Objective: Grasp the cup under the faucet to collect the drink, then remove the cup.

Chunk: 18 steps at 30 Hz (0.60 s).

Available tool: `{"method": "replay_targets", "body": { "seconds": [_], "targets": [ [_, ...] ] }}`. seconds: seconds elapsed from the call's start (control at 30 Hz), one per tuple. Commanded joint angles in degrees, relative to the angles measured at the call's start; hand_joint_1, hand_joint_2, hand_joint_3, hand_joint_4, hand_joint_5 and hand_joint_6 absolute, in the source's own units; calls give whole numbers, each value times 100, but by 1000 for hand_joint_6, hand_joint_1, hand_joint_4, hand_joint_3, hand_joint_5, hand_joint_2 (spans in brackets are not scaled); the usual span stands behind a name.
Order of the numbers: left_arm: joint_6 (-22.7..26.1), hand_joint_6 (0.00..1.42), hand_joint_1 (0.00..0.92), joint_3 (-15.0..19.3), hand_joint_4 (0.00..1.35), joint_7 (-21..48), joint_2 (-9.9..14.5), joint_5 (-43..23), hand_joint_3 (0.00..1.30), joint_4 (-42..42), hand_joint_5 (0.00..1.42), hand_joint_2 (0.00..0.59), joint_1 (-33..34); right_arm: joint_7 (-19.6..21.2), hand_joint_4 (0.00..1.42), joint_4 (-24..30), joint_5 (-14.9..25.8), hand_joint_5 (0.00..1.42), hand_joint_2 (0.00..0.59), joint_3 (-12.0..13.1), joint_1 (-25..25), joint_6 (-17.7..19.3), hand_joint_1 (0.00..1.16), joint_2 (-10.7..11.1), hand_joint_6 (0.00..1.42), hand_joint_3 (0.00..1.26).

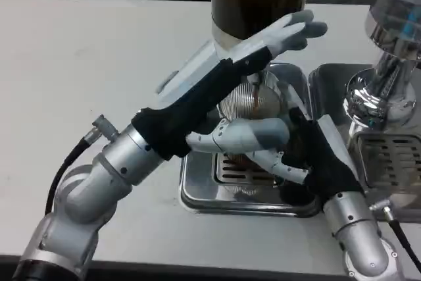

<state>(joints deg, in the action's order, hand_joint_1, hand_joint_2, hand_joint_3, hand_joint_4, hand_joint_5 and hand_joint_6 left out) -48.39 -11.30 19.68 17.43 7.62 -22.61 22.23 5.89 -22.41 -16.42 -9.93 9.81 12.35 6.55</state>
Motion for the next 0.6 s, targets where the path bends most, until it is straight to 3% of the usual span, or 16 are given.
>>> {"method": "replay_targets", "body": {
  "seconds": [0.03,0.27,0.6],
  "targets": [
    [50,56,0,-109,0,60,14,157,134,47,150,88,-113,-103,0,41,81,0,215,-41,-36,155,646,-79,0,0],
    [72,56,0,-103,0,26,34,168,134,85,152,88,-148,-210,0,114,92,0,216,-70,-124,225,649,-80,0,0],
    [99,56,0,-98,0,17,56,183,138,115,152,92,-160,-170,0,-242,214,0,210,6,39,273,659,-306,0,0]
  ]
}}
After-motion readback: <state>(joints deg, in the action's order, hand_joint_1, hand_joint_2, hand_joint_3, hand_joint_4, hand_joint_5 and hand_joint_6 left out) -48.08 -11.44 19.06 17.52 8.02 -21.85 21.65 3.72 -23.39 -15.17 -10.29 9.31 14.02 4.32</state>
